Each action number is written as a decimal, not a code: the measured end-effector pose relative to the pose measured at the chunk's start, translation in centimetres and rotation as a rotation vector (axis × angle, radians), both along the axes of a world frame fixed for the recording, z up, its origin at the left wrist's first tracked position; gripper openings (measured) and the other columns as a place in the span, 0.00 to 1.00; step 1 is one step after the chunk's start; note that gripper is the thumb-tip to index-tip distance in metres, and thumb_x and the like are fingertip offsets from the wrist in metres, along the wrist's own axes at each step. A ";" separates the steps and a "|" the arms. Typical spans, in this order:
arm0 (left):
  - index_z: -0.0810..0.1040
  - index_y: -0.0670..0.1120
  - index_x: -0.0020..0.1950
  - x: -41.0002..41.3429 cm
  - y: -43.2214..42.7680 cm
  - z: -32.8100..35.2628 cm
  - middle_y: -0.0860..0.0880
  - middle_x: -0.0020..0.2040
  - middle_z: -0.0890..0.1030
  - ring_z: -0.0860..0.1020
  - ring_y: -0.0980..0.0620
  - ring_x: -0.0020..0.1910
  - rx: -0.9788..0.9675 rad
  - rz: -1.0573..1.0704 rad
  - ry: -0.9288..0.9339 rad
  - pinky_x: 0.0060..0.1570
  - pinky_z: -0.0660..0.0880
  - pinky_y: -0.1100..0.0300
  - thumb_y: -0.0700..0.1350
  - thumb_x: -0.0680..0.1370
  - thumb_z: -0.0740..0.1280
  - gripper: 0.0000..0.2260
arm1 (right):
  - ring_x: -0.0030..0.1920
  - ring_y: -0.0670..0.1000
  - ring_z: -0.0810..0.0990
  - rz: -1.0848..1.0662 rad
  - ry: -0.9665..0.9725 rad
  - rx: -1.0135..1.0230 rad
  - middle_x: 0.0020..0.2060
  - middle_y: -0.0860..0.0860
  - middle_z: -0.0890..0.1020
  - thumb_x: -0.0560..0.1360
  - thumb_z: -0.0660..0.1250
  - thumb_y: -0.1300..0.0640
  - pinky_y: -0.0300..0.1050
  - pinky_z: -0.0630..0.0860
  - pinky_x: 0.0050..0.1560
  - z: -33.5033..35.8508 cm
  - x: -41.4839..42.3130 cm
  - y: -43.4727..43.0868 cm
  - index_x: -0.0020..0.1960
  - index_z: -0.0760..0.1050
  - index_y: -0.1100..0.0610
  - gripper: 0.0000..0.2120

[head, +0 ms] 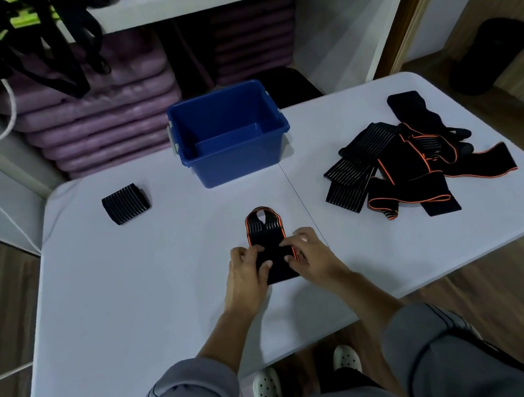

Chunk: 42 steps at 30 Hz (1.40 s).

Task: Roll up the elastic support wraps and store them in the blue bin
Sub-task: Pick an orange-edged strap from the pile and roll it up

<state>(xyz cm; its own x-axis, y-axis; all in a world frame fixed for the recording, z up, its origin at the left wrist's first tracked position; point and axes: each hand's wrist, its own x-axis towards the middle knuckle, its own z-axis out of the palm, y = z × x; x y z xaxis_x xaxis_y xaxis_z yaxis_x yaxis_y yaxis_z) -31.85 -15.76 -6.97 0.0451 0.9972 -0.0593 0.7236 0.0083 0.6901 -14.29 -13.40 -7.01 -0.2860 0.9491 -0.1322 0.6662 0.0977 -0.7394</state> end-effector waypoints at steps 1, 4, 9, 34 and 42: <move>0.75 0.44 0.60 -0.1 -0.1 0.1 0.44 0.54 0.71 0.76 0.43 0.48 0.053 -0.030 0.021 0.47 0.75 0.54 0.43 0.77 0.64 0.12 | 0.44 0.46 0.72 0.001 0.013 0.042 0.57 0.48 0.68 0.76 0.64 0.55 0.40 0.72 0.48 -0.1 0.0 -0.1 0.61 0.72 0.51 0.13; 0.77 0.44 0.58 -0.5 -0.5 -0.1 0.45 0.53 0.75 0.77 0.45 0.47 0.112 -0.118 0.074 0.43 0.77 0.55 0.49 0.75 0.64 0.14 | 0.46 0.47 0.75 0.035 0.018 0.120 0.54 0.46 0.72 0.76 0.64 0.56 0.42 0.74 0.49 -0.2 0.3 -0.4 0.59 0.74 0.52 0.11; 0.70 0.46 0.67 -1.7 -0.5 -0.9 0.47 0.62 0.72 0.73 0.47 0.58 -0.004 -0.260 0.179 0.55 0.75 0.51 0.53 0.67 0.73 0.31 | 0.58 0.44 0.74 0.166 -0.034 0.067 0.61 0.45 0.73 0.70 0.72 0.47 0.36 0.71 0.58 -0.2 1.5 -0.9 0.66 0.71 0.52 0.27; 0.76 0.48 0.62 0.6 0.8 0.2 0.46 0.55 0.80 0.76 0.45 0.56 -0.354 0.470 -0.329 0.59 0.73 0.47 0.54 0.77 0.62 0.17 | 0.58 0.49 0.77 0.008 0.138 -0.111 0.57 0.45 0.79 0.71 0.62 0.45 0.50 0.74 0.60 -1.7 -1.9 1.9 0.62 0.70 0.42 0.19; 0.75 0.45 0.60 0.8 1.5 1.9 0.47 0.53 0.79 0.76 0.47 0.54 -0.405 0.643 -0.434 0.56 0.73 0.55 0.45 0.78 0.63 0.12 | 0.55 0.47 0.78 0.041 0.167 -0.142 0.54 0.42 0.80 0.68 0.65 0.46 0.50 0.75 0.58 -1.4 -2.8 3.3 0.57 0.70 0.38 0.18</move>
